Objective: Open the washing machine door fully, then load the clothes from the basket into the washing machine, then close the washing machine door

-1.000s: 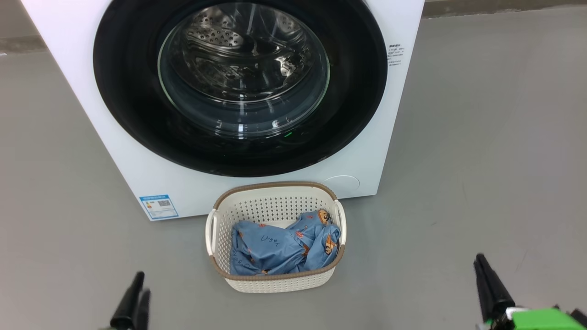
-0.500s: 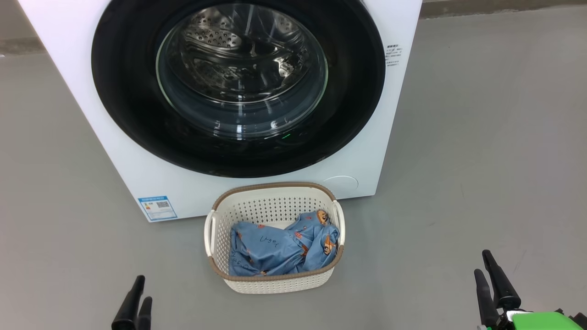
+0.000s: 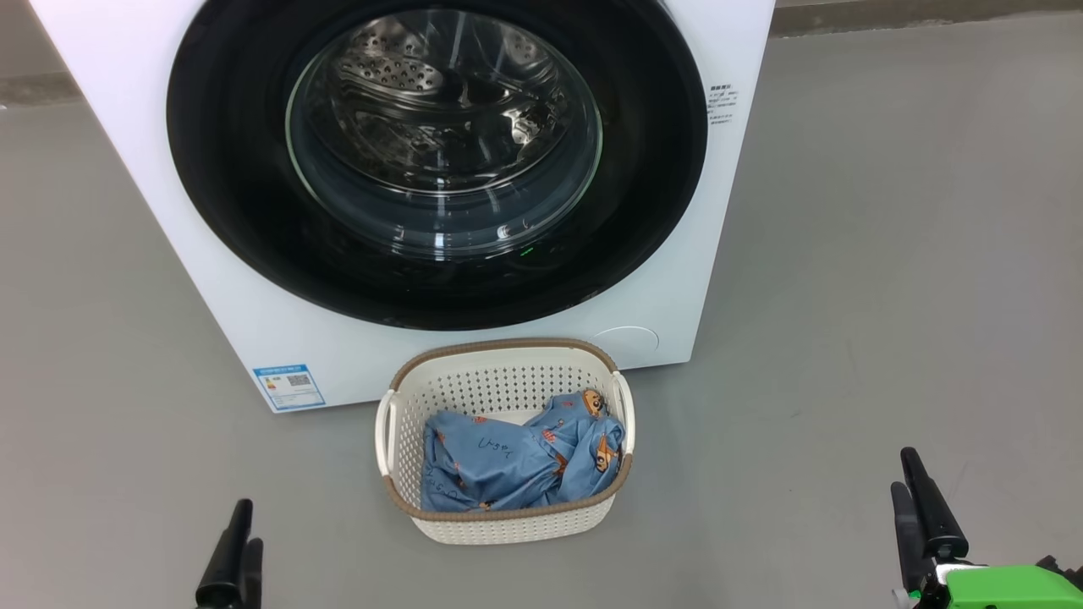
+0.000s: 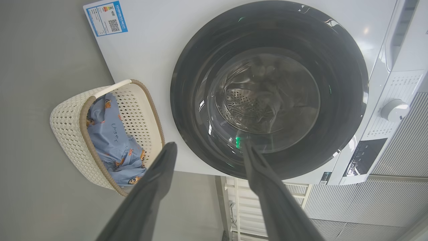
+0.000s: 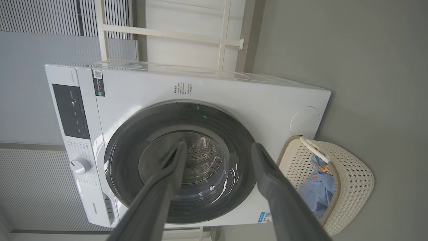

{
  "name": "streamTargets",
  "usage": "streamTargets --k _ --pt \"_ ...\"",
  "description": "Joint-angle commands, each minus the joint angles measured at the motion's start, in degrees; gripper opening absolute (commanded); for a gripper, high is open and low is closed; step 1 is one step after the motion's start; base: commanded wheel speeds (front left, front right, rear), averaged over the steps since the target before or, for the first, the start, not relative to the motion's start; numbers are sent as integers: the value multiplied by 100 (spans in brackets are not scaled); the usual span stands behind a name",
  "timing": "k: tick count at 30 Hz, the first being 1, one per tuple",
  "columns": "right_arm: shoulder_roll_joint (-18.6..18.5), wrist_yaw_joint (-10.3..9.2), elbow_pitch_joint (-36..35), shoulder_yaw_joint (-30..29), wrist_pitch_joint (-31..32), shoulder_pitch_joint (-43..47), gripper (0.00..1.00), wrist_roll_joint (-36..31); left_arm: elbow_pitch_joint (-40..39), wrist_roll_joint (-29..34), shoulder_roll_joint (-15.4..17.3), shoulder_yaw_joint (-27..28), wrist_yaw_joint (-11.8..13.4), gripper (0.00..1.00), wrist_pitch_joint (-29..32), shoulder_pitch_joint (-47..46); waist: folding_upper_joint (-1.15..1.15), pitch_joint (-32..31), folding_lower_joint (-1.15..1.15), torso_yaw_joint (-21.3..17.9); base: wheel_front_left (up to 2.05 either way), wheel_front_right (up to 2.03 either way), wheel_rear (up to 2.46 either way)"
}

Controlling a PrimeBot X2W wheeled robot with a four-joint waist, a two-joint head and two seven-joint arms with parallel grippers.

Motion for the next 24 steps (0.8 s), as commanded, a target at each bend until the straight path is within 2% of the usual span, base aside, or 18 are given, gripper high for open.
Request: streamTargets --k 1,9,14,24 --pt "-48 2 -193 12 -63 -206 100 -101 -196 98 98 82 -16 100 -46 -218 0 0 -1 -1 0 0 0" --pt "-53 3 -479 16 -197 -275 100 -666 -391 483 109 168 -20 100 -181 -258 0 3 -1 -1 0 0 0" --pt "-57 3 -609 -50 -281 -299 100 -969 -516 850 116 225 -23 100 -265 -274 0 4 -1 7 0 0 0" --pt "-63 4 -879 118 -448 -358 100 -1983 -824 1742 129 192 39 100 -434 -286 0 4 -1 26 0 0 0"
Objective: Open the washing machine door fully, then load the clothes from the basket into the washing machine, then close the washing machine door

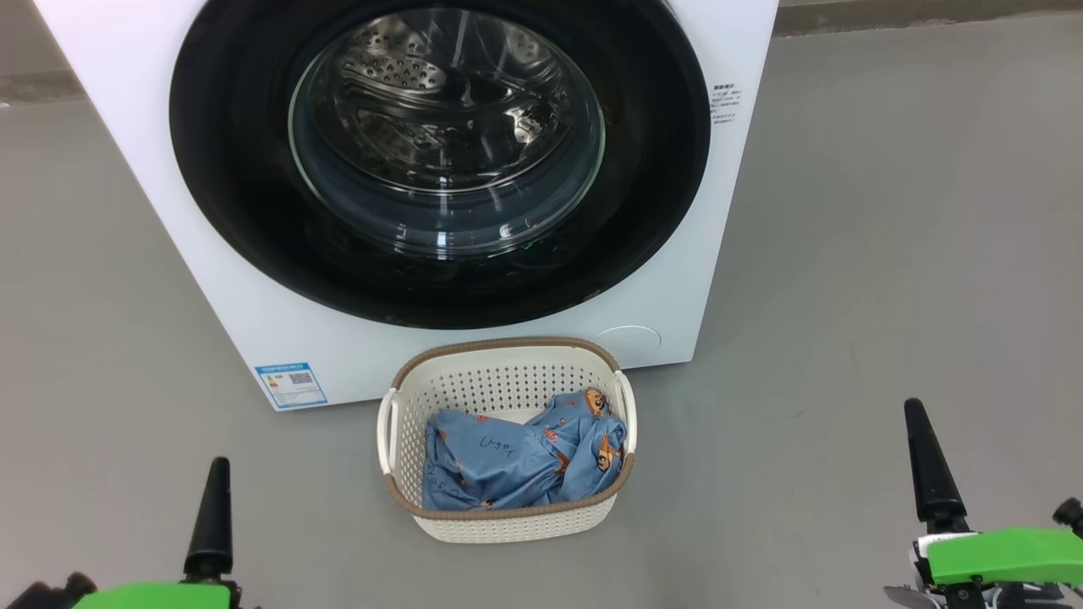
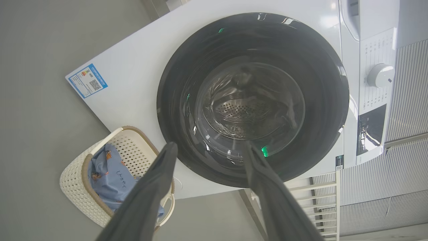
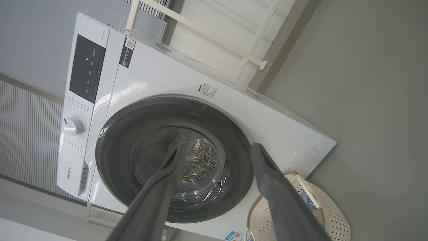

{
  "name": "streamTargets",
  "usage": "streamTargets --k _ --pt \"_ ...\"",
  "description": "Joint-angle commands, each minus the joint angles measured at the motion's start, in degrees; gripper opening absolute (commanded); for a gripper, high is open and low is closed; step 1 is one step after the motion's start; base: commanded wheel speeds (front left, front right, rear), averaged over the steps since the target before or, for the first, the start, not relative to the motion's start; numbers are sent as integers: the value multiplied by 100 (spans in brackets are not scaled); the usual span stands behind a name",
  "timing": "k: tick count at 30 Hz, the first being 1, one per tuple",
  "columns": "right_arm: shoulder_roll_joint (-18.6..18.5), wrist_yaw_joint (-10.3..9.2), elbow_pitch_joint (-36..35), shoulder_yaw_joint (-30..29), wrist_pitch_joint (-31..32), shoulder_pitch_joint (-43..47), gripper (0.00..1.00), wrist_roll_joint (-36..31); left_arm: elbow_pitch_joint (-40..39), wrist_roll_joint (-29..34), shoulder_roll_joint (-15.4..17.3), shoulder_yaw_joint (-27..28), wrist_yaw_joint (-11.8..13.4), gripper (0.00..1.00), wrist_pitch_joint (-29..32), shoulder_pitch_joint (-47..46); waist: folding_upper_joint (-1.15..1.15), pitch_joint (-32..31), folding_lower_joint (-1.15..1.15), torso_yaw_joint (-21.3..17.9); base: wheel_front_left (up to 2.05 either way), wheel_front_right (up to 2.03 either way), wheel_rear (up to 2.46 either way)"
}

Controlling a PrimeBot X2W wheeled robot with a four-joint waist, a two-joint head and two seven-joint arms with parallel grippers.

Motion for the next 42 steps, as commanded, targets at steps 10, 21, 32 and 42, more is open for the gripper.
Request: streamTargets --k 10,21,32,42 --pt "-66 5 -454 398 -236 -338 100 -1485 -728 1473 113 -188 560 100 -238 -207 0 8 -1 5 0 0 0" --pt "-73 6 -532 556 -421 -384 100 -2780 -950 2979 128 -722 1073 100 -424 -195 0 19 -1 39 0 0 0" --pt "-80 7 -532 670 -622 -387 100 -3912 -871 4324 144 -1150 1566 100 -626 -194 0 -3 -1 59 0 0 0" --pt "-87 8 -443 657 -789 -339 100 -4649 -715 5254 191 -1355 1760 100 -795 -156 0 -57 -1 57 0 0 0"
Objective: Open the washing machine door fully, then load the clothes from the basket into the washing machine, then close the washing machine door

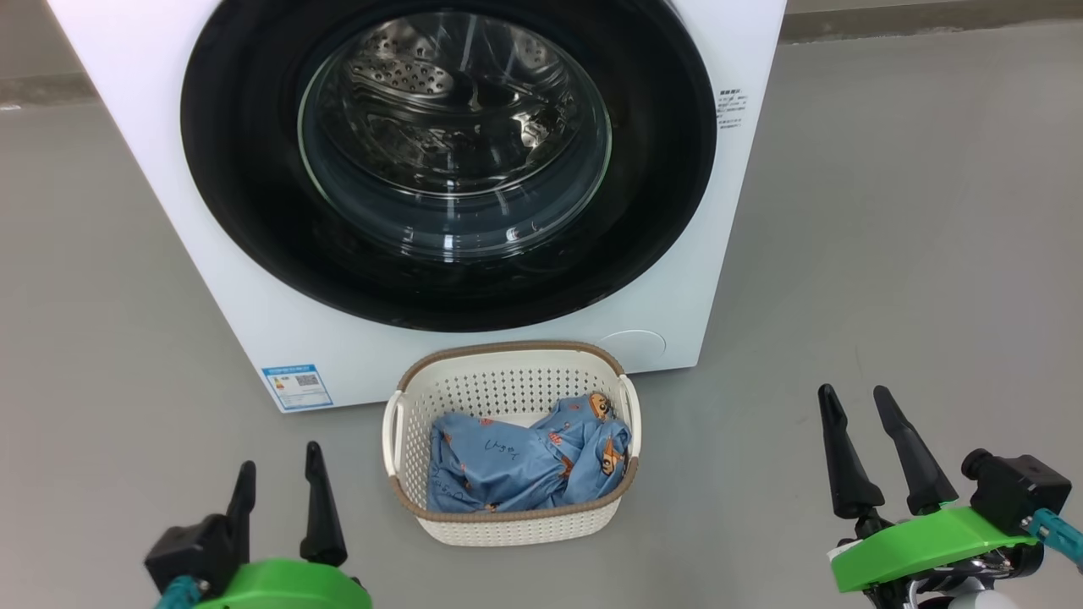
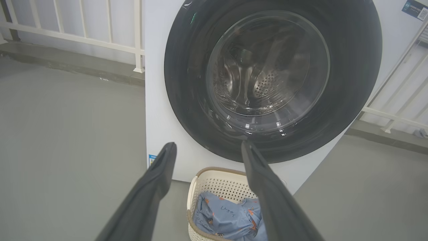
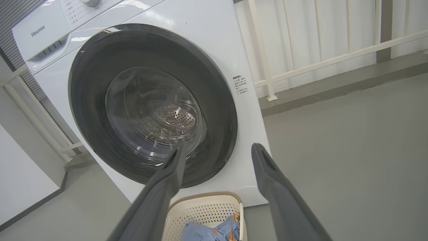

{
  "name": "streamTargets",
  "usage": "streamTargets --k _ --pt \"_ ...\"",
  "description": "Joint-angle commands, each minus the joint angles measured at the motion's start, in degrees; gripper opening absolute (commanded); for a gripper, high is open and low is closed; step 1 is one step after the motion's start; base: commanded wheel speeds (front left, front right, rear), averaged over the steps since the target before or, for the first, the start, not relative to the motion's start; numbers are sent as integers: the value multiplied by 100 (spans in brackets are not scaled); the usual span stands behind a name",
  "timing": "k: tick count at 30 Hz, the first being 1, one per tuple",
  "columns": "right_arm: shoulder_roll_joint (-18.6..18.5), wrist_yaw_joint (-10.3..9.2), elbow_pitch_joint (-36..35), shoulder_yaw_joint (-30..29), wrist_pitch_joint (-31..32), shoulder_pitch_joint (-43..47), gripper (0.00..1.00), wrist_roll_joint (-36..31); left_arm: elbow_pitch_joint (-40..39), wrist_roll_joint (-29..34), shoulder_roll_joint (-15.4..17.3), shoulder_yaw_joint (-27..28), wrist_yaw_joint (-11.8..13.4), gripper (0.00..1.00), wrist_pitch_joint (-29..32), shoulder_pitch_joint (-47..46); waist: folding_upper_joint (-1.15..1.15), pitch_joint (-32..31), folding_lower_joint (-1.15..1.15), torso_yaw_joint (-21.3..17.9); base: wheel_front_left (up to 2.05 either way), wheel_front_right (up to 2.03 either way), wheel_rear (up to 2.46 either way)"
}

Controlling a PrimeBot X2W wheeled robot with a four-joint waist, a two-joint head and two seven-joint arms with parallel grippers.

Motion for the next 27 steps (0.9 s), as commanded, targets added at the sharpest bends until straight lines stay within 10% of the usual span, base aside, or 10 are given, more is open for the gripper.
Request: streamTargets --k 1,11,27 --pt "-56 8 -131 117 -94 -168 100 -236 -108 284 108 68 73 100 -83 -149 0 -13 0 -2 0 0 0" --pt "-63 9 76 124 -262 -166 100 -966 48 998 256 -278 415 100 -252 -118 0 -54 0 -9 0 0 0" --pt "-72 10 284 146 -513 -235 100 -1927 359 1374 98 185 221 100 -504 -93 0 -21 0 2 0 0 0"
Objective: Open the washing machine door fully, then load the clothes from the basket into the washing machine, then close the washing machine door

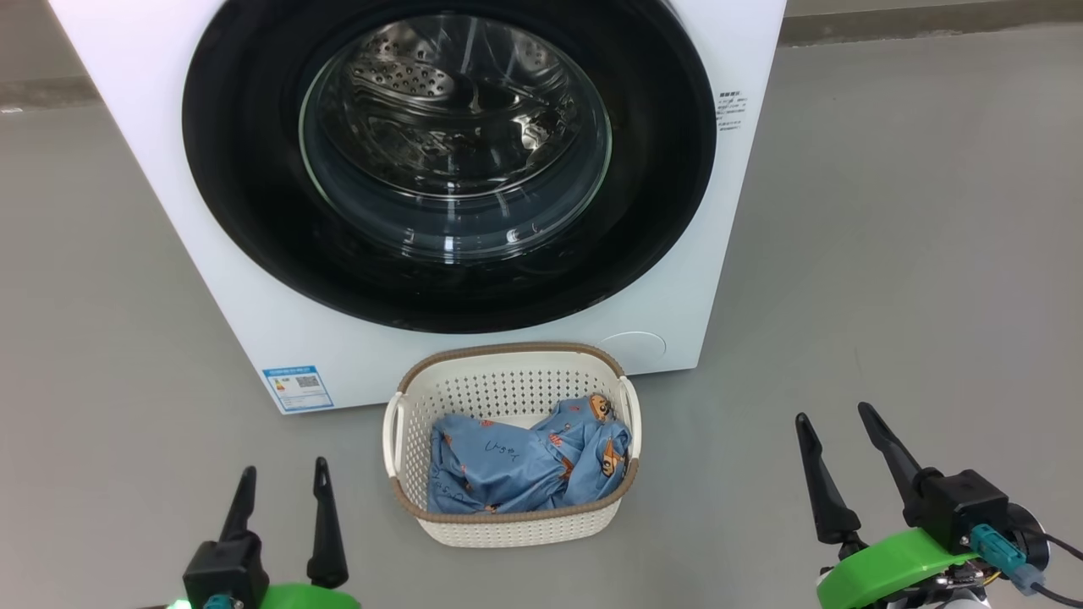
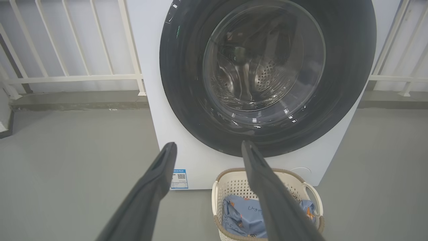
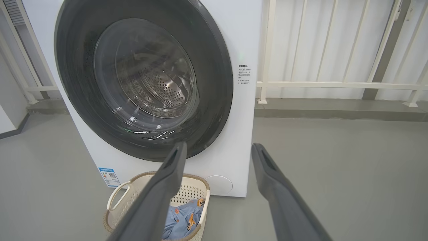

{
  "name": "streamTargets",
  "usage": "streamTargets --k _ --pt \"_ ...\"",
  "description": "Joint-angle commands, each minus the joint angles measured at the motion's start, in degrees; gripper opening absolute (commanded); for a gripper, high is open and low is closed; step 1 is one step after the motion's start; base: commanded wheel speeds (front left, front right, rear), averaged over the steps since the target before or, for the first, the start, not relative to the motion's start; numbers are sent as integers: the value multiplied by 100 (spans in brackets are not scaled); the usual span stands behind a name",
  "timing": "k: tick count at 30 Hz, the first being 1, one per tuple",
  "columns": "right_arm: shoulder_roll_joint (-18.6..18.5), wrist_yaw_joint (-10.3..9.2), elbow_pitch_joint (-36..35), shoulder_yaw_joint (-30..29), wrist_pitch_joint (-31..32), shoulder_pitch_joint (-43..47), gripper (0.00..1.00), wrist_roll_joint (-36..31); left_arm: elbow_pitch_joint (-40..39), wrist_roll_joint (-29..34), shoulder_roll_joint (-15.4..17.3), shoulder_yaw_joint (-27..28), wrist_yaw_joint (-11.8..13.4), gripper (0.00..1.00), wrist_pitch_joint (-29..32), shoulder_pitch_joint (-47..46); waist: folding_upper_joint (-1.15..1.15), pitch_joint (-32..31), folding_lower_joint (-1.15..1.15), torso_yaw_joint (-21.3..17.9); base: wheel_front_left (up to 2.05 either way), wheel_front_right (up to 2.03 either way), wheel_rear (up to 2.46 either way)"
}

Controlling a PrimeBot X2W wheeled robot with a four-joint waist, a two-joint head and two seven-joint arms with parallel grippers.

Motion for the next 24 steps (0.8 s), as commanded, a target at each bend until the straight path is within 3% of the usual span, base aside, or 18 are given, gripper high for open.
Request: streamTargets --k 1,11,24 --pt "-54 9 -125 149 -90 -241 100 -166 -106 148 26 201 -18 100 -86 -113 0 0 0 1 0 0 0" --pt "-55 9 14 124 -125 -275 100 -254 79 -433 22 311 -186 100 -122 -116 0 -7 0 -5 0 0 0" --pt "-55 9 30 100 -125 -275 100 -211 119 -553 21 342 -331 100 -122 -122 0 -9 0 9 0 0 0"
